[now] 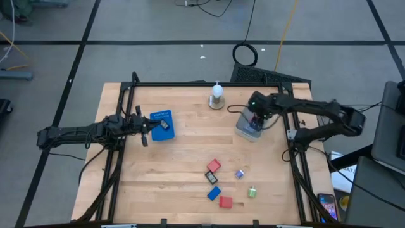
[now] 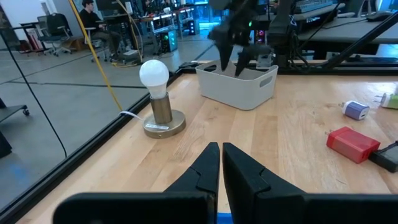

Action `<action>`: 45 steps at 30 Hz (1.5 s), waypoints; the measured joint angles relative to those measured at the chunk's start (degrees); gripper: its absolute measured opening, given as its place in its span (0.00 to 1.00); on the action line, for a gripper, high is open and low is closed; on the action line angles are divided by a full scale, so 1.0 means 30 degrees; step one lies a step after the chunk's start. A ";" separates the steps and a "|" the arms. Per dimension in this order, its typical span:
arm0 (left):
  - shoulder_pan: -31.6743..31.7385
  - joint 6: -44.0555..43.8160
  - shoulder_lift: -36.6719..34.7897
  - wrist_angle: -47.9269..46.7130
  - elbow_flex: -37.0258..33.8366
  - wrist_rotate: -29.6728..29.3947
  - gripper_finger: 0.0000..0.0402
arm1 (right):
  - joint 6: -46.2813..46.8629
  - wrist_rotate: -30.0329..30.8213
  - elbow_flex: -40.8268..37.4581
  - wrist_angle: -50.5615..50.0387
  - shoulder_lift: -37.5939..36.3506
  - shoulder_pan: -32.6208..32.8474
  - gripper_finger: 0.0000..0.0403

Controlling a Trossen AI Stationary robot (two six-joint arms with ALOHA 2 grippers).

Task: Pick & Place Office items
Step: Put the purple charger adapter into the gray bin

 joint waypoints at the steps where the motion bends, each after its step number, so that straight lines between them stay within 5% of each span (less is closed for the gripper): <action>1: -0.0005 0.0026 0.0005 0.0000 0.0003 -0.0015 0.06 | -0.0058 -0.0518 0.0000 0.0036 -0.0844 -0.0007 0.56; 7: 0.0002 -0.0169 0.0004 0.0000 -0.0002 -0.0007 0.06 | -0.0053 -0.3077 0.0000 0.2259 -0.6087 0.0655 0.45; 17: 0.0002 -0.0232 0.0005 -0.0183 0.0001 -0.0007 0.06 | -0.0044 -0.3913 -0.3329 0.9212 -1.4582 0.2907 0.03; 31: 0.0000 -0.0163 0.0002 -0.0182 -0.0002 -0.0015 0.06 | 0.1892 -0.5332 -1.1614 1.6133 -2.3145 0.2900 0.00; 45: -0.0005 -0.0083 0.0005 -0.0401 -0.0002 -0.0029 0.06 | 0.2729 -0.5355 -1.4396 1.8866 -2.3751 0.2900 0.00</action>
